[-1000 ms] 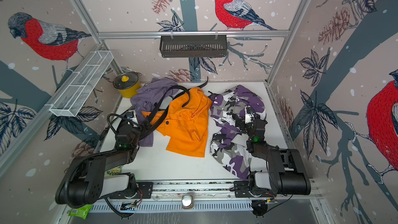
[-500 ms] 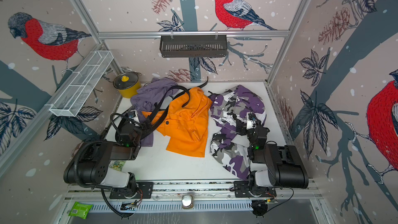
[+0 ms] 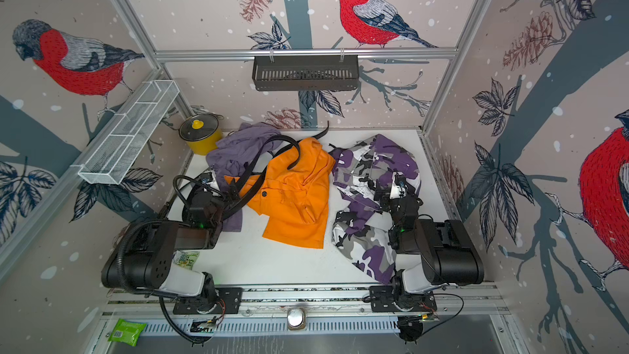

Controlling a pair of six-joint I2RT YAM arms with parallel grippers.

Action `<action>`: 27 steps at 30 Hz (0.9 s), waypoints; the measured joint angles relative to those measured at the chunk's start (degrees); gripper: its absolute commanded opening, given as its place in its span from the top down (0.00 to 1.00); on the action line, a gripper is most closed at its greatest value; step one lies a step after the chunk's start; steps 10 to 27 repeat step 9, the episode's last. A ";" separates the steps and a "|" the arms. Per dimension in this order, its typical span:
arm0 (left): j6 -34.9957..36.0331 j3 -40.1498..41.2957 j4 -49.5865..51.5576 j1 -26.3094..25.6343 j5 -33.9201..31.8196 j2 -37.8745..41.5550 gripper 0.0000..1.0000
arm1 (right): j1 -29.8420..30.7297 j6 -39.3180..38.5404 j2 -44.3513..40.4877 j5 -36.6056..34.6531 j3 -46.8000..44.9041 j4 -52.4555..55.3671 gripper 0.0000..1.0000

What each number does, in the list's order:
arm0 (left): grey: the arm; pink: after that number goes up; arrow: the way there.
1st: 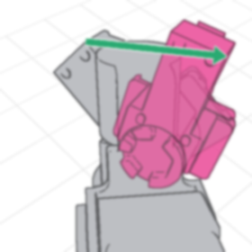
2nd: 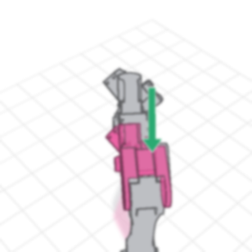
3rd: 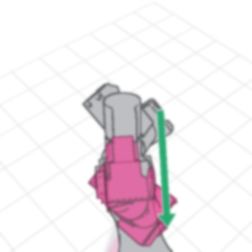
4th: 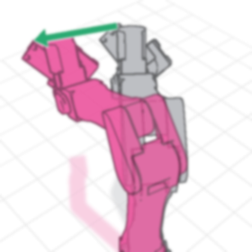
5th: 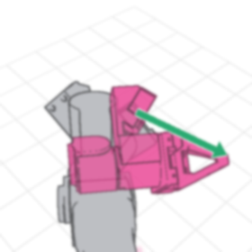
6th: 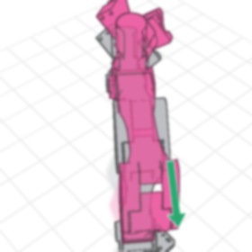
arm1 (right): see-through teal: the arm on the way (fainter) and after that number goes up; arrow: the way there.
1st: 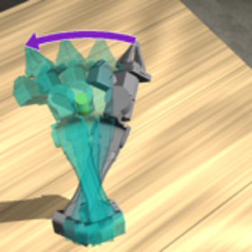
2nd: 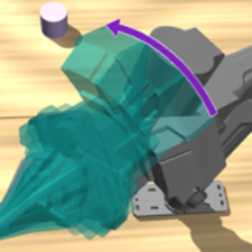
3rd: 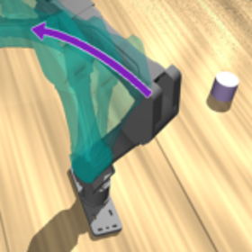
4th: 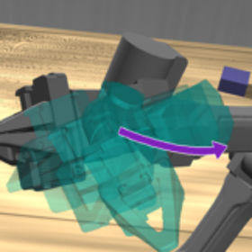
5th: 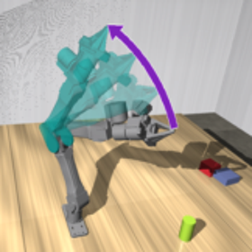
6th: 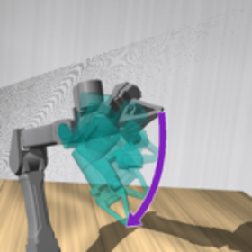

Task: Remove the belt from the trousers
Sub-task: Reset both arms

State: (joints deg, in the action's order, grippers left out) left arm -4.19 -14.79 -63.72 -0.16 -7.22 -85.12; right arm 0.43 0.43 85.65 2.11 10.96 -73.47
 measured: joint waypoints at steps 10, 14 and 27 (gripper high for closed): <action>-0.02 -0.11 0.17 0.07 -0.07 -0.07 0.03 | 0.22 1.14 0.04 -3.96 1.16 3.32 0.01; -0.02 -0.11 0.17 0.07 -0.07 -0.07 0.03 | 0.22 1.14 0.04 -3.96 1.16 3.32 0.01; -0.02 -0.11 0.17 0.07 -0.07 -0.07 0.03 | 0.22 1.14 0.04 -3.96 1.16 3.32 0.01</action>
